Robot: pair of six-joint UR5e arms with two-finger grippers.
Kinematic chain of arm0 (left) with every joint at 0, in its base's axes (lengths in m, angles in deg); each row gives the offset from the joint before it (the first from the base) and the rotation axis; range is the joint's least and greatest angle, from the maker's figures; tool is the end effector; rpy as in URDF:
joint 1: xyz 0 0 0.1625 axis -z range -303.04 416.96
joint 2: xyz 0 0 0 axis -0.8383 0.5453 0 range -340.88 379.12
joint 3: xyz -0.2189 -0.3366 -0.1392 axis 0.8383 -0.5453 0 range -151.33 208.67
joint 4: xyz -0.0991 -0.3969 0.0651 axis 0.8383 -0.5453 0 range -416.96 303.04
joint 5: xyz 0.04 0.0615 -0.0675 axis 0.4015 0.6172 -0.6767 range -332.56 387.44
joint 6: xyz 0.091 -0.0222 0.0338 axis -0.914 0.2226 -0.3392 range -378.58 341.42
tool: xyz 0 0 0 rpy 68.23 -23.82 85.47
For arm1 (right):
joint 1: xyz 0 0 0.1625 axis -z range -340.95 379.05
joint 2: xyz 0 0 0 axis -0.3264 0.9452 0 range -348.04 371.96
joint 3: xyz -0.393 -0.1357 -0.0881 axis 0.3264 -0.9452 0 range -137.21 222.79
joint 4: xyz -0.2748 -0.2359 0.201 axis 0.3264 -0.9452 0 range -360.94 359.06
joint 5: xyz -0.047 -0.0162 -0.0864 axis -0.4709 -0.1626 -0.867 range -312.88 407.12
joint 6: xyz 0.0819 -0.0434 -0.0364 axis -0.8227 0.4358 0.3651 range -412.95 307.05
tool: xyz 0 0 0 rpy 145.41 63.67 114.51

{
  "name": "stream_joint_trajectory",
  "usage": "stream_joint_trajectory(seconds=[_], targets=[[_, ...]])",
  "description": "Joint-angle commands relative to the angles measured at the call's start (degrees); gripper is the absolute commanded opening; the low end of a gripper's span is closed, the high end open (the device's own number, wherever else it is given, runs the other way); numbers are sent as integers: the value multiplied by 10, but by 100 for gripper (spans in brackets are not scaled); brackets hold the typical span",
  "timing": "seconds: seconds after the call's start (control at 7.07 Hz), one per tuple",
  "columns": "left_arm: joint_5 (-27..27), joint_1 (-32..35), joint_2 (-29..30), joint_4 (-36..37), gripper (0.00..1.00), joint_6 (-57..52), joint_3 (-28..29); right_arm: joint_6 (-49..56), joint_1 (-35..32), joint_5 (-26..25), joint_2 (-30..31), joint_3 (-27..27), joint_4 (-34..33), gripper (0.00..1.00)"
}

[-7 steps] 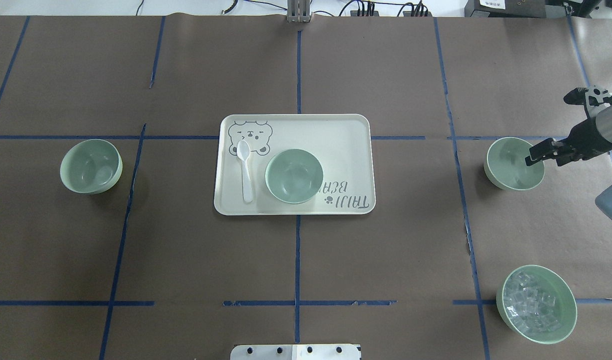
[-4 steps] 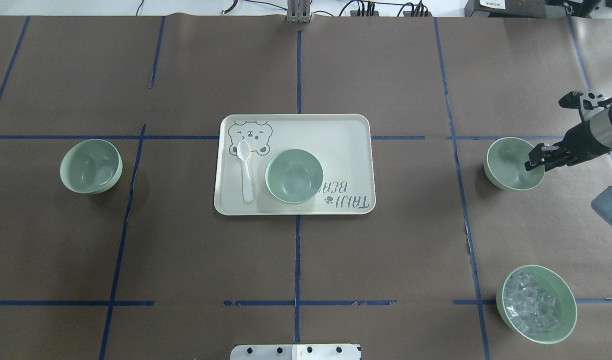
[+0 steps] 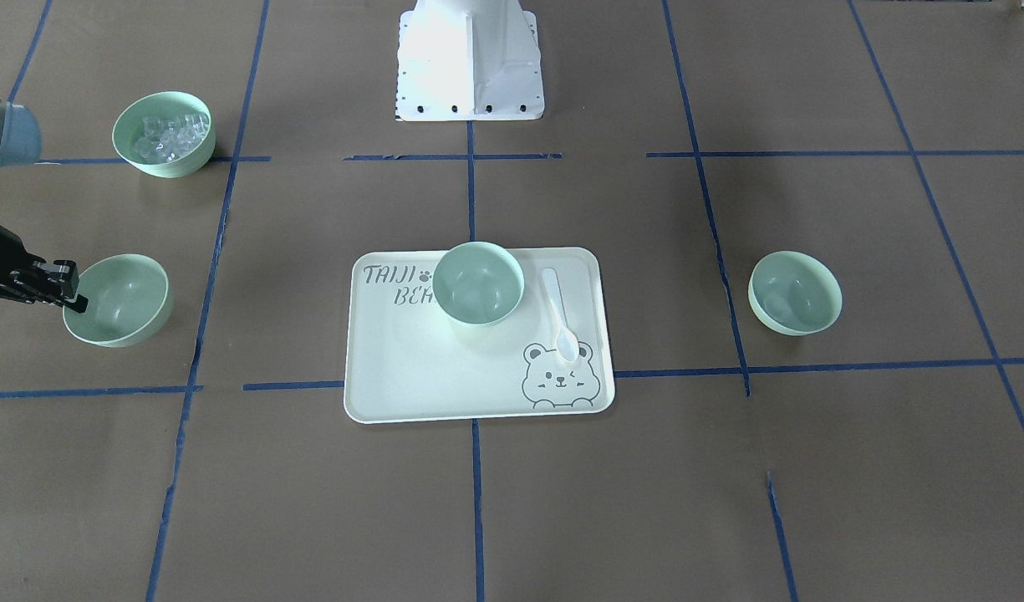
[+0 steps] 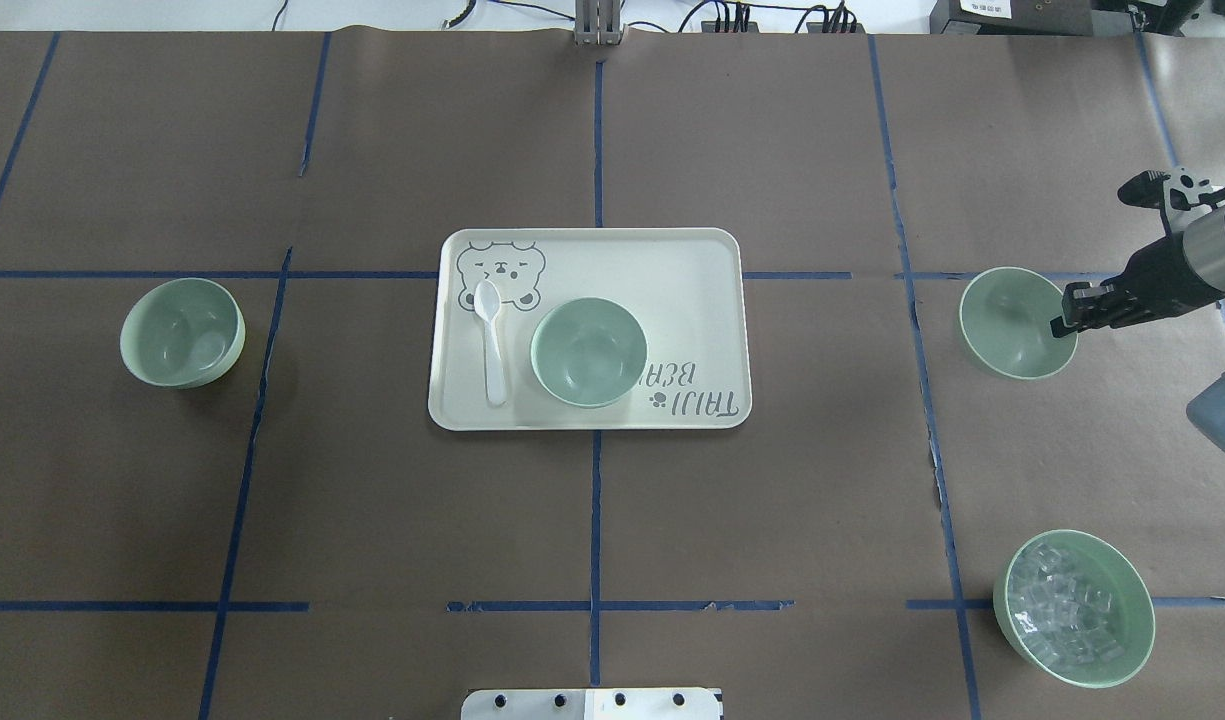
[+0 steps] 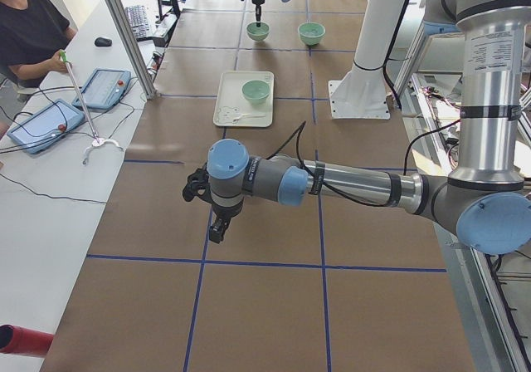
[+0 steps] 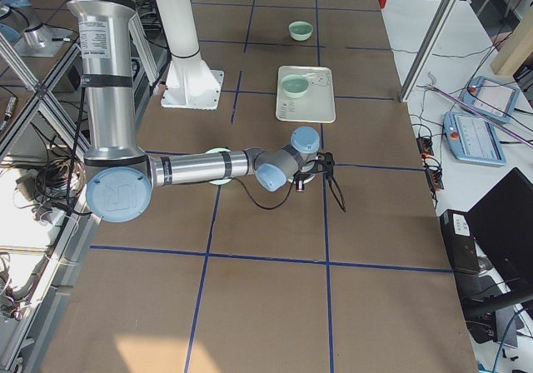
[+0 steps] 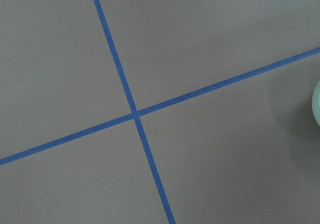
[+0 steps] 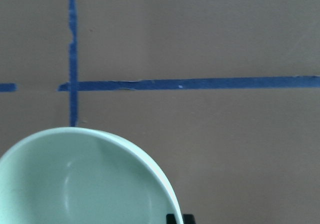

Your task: Stack green bowls together

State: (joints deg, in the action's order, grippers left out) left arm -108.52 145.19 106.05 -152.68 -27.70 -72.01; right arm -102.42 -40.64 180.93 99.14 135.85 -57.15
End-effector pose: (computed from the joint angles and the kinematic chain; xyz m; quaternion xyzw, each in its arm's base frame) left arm -0.0470 -0.4806 0.5792 0.1314 0.3801 0.1319 0.9060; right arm -0.2138 -0.4932 0.5385 0.0166 -0.4712 0.0204 0.8817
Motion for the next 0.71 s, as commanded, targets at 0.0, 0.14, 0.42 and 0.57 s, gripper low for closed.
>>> stream_joint_trajectory(seconds=[0.0,0.14,0.42,0.57], targets=[[-3,-1,0,-1,100,-1,0,-172,69,-6,-79,43,-3,0],[-4,-1,1,-1,100,-1,1,-267,127,-32,-142,41,-4,0],[-6,-3,2,-8,100,0,0,-373,227,-133,-268,34,-99,0],[-6,-7,4,-21,100,15,1,-374,236,-144,-316,32,-174,0]])
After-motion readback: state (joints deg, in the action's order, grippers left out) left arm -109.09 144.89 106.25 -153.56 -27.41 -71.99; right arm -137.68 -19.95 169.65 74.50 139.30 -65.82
